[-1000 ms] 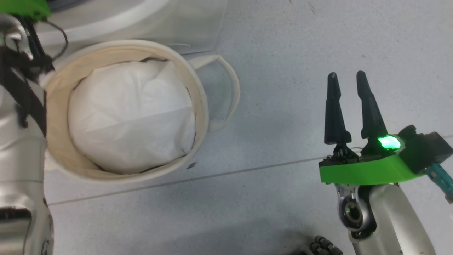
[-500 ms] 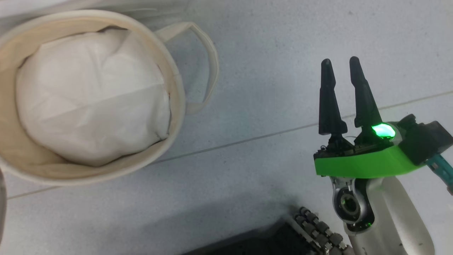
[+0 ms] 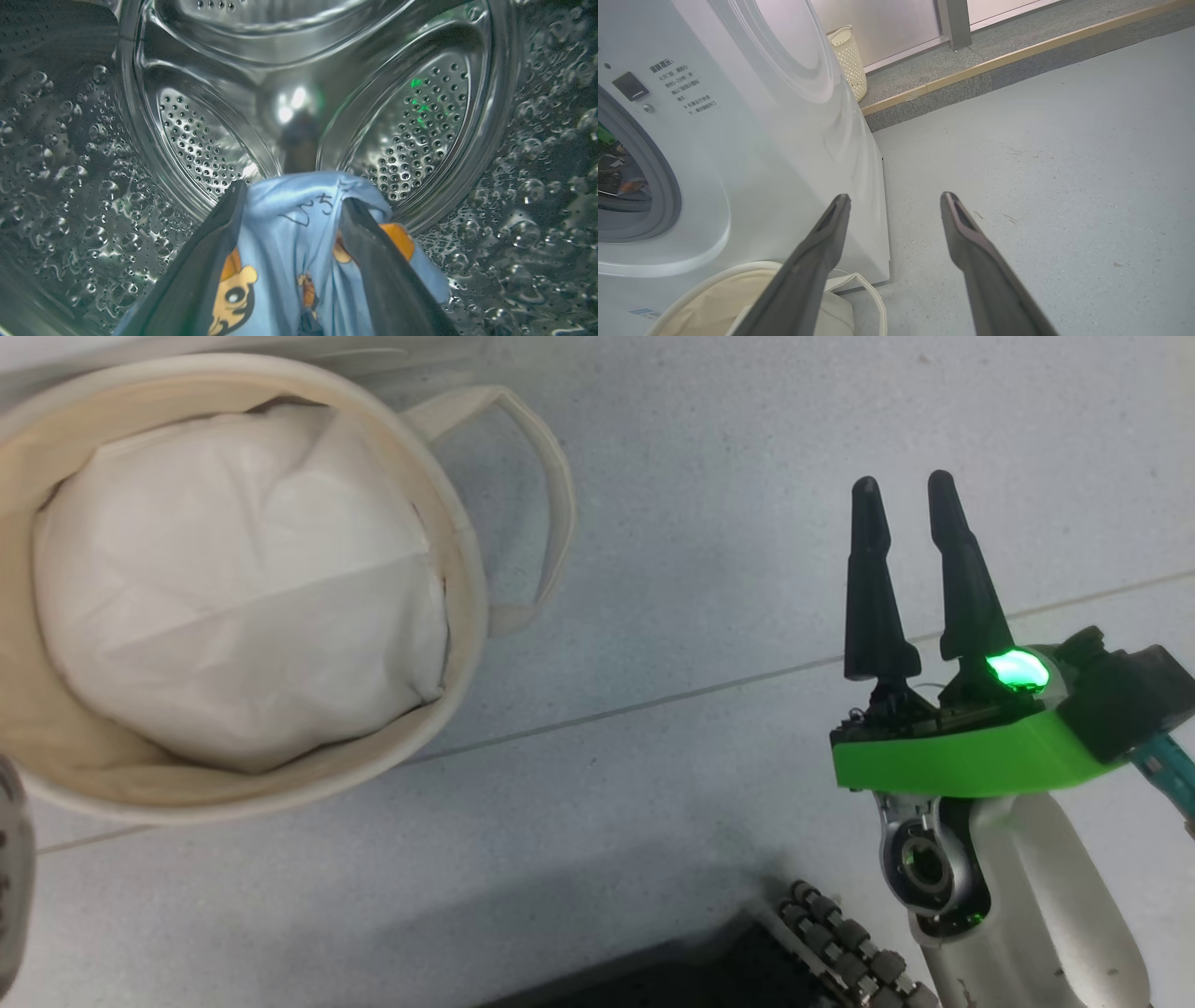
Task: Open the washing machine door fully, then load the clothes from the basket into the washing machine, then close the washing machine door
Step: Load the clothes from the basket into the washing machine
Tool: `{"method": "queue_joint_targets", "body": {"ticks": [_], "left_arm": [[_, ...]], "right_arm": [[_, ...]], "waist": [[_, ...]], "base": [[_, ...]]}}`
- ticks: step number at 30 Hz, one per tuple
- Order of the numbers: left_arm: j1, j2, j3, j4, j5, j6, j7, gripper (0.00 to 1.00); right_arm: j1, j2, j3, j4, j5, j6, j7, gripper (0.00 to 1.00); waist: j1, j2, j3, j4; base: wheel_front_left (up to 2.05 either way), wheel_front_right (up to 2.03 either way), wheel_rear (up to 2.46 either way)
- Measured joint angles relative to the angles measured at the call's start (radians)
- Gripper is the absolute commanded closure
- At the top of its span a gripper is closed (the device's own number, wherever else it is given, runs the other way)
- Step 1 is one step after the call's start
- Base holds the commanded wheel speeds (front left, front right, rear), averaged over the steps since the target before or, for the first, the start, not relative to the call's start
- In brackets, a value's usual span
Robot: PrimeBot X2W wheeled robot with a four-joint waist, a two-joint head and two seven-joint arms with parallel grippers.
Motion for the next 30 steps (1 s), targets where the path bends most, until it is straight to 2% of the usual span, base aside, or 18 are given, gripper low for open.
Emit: {"method": "queue_joint_targets", "body": {"ticks": [5,12,20,23,30], "left_arm": [[0.089,-0.033,0.021,-0.061,-0.021,-0.024,0.000,0.00],[0.257,-0.071,0.033,-0.072,-0.024,-0.065,0.000,0.00],[0.353,-0.116,0.038,0.011,-0.029,-0.115,0.000,0.00],[0.362,-0.118,0.036,0.052,-0.026,-0.117,0.000,0.00],[0.401,-0.135,0.026,0.094,-0.022,-0.154,0.000,0.00]], "right_arm": [[0.000,0.000,-0.003,0.009,-0.022,0.000,0.000,0.00],[0.011,0.000,-0.007,0.035,-0.049,0.000,0.000,0.00],[0.063,-0.001,-0.014,0.060,-0.072,0.000,0.000,0.00],[0.079,-0.001,-0.010,0.065,-0.080,0.000,0.000,0.00],[0.096,-0.001,-0.016,0.067,-0.080,0.000,0.000,0.00]], "waist": [[0.0000,0.0000,-0.042,0.027],[-0.0001,0.0000,-0.134,0.065],[-0.0001,0.0001,-0.246,0.106],[-0.0001,0.0000,-0.278,0.121],[-0.0001,0.0001,-0.342,0.133]], "base": [[0.00,0.00,0.00],[0.00,0.00,0.00],[0.00,0.00,0.00],[0.00,0.00,0.00],[0.00,0.00,0.00]]}}
